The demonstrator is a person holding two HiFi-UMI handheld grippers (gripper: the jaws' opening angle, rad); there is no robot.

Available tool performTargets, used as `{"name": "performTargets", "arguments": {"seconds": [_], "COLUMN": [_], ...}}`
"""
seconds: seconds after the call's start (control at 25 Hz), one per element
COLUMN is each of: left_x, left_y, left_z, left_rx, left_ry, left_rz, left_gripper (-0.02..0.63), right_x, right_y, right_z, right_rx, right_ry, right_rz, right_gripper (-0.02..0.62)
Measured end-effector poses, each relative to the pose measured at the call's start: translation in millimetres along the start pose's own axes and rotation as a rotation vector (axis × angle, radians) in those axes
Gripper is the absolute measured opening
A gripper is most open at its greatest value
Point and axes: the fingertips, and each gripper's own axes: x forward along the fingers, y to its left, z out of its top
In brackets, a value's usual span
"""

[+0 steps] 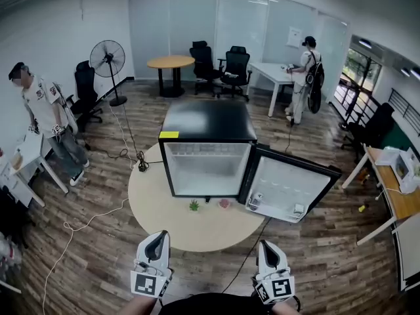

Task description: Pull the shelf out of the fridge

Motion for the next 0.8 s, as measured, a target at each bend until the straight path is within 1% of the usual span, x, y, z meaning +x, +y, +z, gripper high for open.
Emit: {"name": "performTargets", "arguments": {"seconds": [0.12,0.24,0.32,0.4,0.48,0.6,0.8], "left_x": [0,1,1,2,5,8,15], "left_y": [0,-4,-5,-7,-12,-19,-38], "left_z": [2,7,7,7,7,4,5], "left_rx": [0.003,0.018,0.027,0.042,0.049,0.055,0.084], "left_ry": [-0.013,-0.039,-0.027,-0.041,-0.045,-0.025,-0.033], "left_rz": [0.003,0.010,0.017,0.023,0.022,0.034,0.049], "left_gripper": [-0.002,-0.002,-0.002,-0.002,-0.002,-0.002,-0.002], "right_x": [0,-1,-1,-1,-1,-3,-8], "right_y": [-1,-5,-7,-8,-11,-15,-25], "right_z": [4,4,4,2,1,-2,-13], "right_rx": [0.027,0.033,0.031,0.025,0.031,0.045,0.068], "right_ry": [-0.016,-0.012,-0.009,-0.006,-0.008,-0.008,-0.017], "right_rz": [0.009,0.009,0.005,0.004,0.017,0.037,0.079], "right_gripper": [0.009,0.009,0.009,0.008,0.008,0.008,0.008]}}
